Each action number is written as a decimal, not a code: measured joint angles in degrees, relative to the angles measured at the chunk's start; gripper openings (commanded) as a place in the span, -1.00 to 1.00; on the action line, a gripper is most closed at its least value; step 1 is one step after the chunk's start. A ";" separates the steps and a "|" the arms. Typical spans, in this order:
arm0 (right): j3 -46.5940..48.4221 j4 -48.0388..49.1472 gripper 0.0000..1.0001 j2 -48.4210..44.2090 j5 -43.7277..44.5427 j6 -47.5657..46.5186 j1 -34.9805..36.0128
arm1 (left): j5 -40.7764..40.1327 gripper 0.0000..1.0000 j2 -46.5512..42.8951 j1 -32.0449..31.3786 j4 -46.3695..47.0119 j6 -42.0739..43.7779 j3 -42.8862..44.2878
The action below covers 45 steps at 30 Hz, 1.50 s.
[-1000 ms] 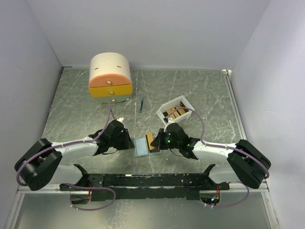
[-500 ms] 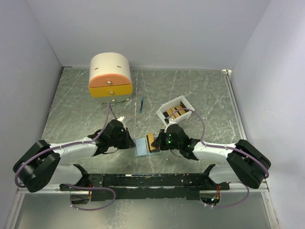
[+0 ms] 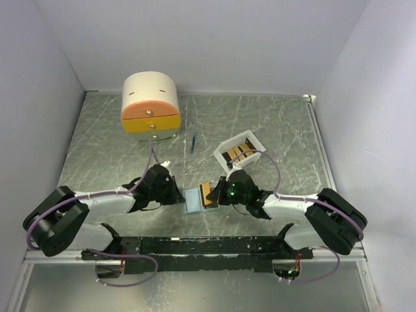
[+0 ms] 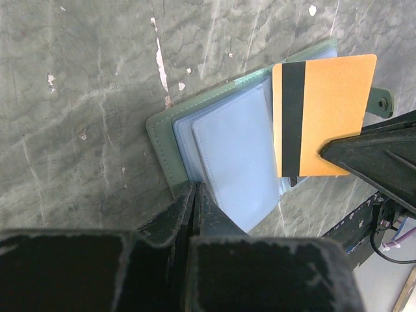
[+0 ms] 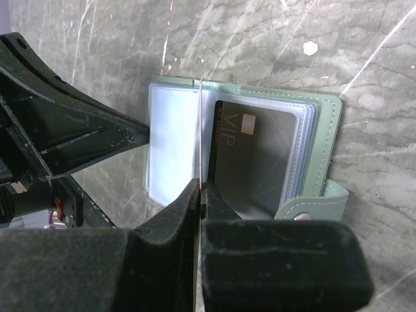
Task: Put the credit cards into the card holder
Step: Insert the credit card into the card holder.
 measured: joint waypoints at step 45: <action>-3.48 6.75 -1.00 2.89 -8.35 7.34 -2.95 | -0.87 -0.80 -0.81 0.00 -0.24 -0.35 -0.63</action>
